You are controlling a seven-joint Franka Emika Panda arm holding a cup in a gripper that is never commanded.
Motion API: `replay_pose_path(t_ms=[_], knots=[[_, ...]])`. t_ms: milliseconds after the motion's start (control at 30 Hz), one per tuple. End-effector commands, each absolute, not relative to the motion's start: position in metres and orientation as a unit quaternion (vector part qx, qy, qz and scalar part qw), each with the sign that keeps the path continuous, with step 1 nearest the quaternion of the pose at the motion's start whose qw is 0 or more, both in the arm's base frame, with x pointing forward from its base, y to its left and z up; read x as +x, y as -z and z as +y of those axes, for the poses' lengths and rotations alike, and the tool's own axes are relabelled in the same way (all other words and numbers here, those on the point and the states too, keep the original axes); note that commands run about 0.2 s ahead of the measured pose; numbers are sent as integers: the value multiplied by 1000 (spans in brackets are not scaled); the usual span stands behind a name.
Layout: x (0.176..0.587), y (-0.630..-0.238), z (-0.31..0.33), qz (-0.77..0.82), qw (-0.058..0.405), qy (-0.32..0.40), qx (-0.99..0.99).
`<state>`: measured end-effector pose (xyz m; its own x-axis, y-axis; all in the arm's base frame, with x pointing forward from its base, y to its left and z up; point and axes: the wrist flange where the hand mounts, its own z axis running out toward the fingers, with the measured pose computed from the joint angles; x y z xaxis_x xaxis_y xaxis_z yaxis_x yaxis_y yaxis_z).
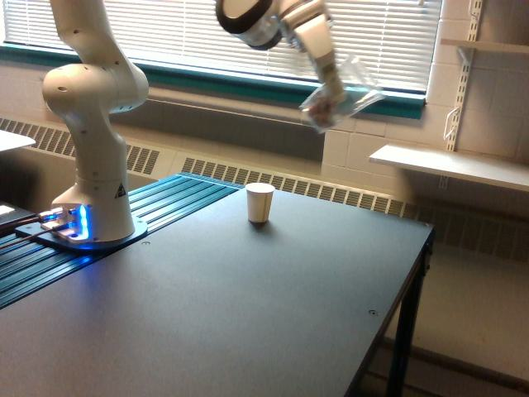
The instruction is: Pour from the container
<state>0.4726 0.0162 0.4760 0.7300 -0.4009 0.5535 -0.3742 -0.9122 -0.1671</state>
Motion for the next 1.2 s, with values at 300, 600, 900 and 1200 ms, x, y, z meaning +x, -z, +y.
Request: replay_pose_path(t_ms=[300, 600, 900, 1200], knots=[[398, -426, 87, 242, 44, 201, -948], [365, -413, 133, 209, 57, 153, -964], [318, -396, 181, 157, 67, 108, -979], [271, -381, 210, 120, 85, 65, -987]])
